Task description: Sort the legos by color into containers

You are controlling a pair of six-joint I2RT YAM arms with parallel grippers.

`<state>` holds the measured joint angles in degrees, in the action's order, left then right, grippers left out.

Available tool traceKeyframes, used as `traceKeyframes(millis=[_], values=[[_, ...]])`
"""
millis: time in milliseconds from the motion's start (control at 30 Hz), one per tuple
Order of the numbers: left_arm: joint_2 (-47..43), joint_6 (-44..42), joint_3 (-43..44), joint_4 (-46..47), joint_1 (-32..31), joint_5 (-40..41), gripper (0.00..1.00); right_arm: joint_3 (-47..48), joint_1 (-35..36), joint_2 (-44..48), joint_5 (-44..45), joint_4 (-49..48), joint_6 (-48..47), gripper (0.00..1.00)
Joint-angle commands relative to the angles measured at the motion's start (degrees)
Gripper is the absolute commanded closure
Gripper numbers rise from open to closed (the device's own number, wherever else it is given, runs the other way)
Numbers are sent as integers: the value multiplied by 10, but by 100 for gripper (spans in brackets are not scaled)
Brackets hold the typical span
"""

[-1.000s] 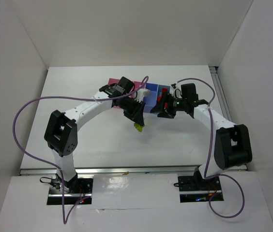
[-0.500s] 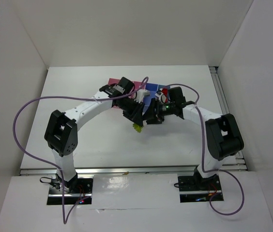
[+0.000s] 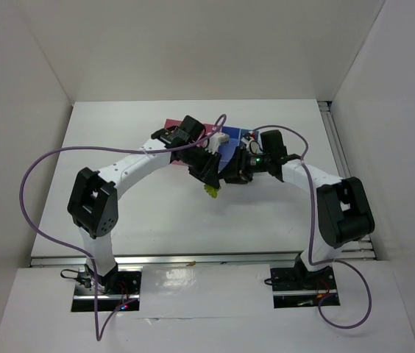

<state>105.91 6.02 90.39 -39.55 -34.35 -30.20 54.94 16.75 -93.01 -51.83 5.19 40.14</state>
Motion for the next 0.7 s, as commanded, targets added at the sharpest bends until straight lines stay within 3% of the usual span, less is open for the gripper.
traceKeyframes(millis=[0, 200, 333, 667], values=[[-10, -8, 8, 3, 24, 0, 100, -4, -41, 58, 59, 15, -16, 89], [-4, -8, 18, 3, 35, 6, 100, 36, -64, 88, 163, 98, -49, 90], [-4, 4, 18, 3, 51, 6, 100, 63, -64, 93, 219, 105, -55, 90], [-62, 59, -38, 14, 165, 32, 100, 219, -30, -10, 348, 140, -105, 90]])
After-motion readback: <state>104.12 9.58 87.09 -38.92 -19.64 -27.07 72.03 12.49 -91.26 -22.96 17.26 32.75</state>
